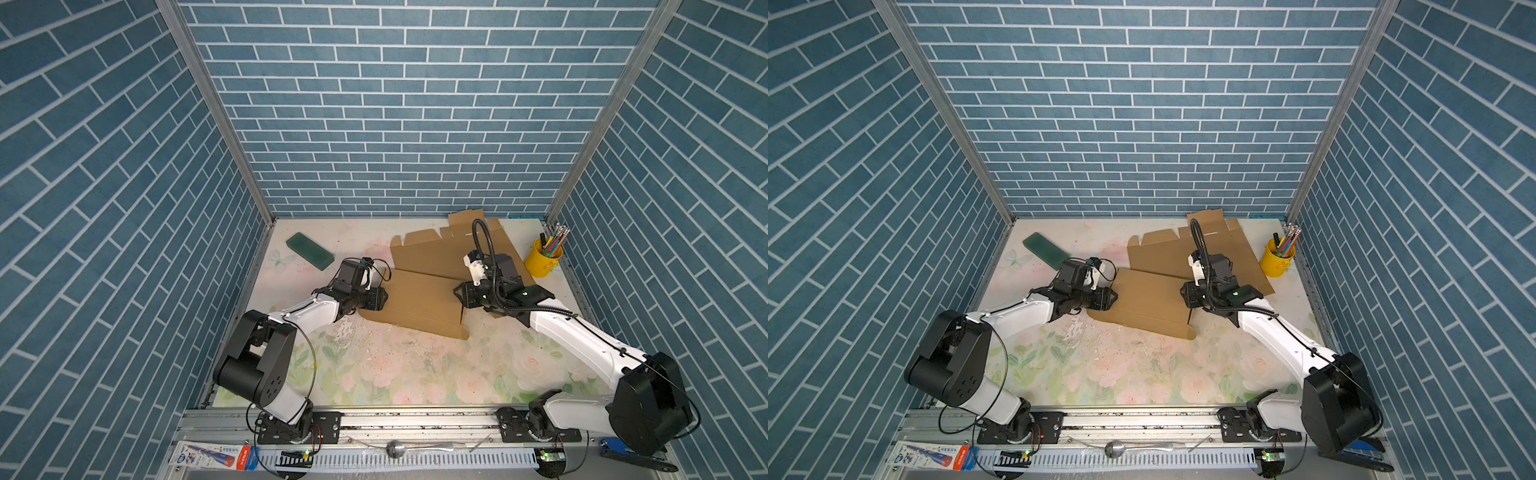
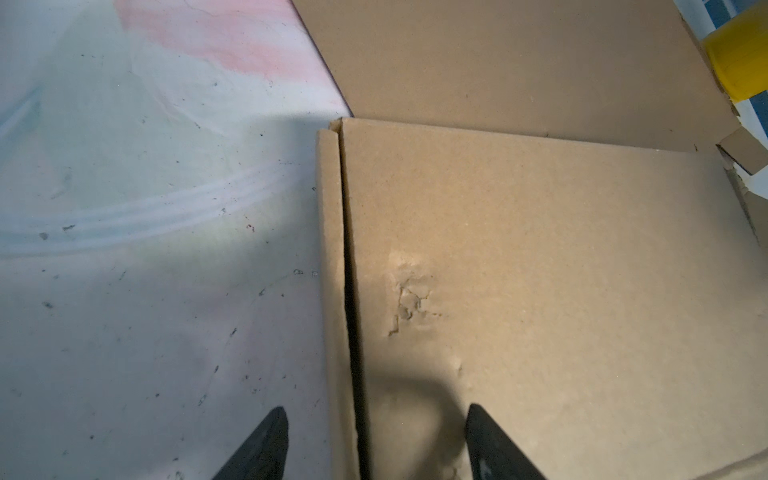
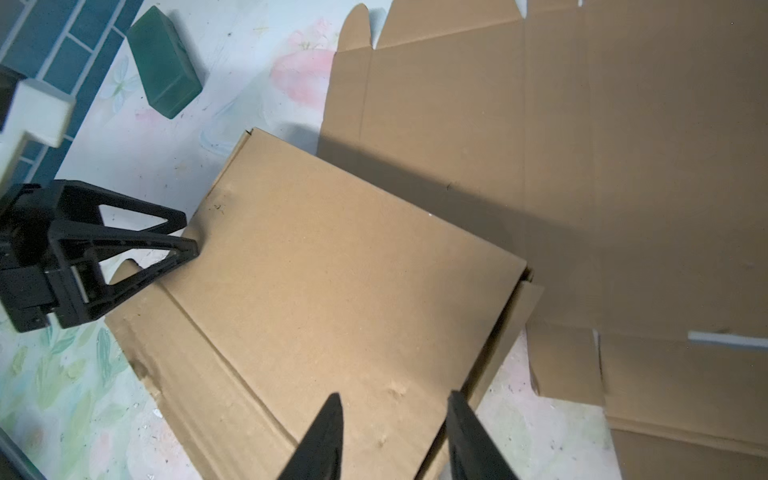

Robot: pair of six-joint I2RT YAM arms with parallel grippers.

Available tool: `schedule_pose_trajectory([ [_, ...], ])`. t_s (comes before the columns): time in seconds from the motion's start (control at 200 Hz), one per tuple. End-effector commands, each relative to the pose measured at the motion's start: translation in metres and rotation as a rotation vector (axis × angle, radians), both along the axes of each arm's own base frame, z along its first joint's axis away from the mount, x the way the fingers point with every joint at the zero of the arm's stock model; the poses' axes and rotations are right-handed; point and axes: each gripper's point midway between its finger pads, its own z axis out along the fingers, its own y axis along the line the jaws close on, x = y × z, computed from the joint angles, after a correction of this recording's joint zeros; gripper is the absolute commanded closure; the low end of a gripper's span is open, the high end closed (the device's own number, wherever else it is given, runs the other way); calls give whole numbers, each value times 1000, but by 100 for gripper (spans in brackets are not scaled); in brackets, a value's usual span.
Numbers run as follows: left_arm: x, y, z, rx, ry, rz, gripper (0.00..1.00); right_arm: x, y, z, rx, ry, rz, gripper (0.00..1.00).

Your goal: Fold the paper box

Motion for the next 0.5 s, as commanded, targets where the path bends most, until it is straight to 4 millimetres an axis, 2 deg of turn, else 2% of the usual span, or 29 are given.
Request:
schedule_pose_trajectory([
  [0.0,-1,4,-2,13,8,4,32,-4,-1,-21,53,91,-103,63],
  [0.08,-2,5,-5,17,10,7,32,-7,-1,-37,53,130,-116,65],
  [0.18,-4,6,-9,17,14,11,32,-9,-9,-59,-2,176,-153,67],
  [0.305,-5,6,-8,13,14,12,33,-11,-22,-75,-85,214,-189,70],
  [0.495,-2,8,10,18,-15,14,33,-10,-21,-63,-97,197,-158,70],
])
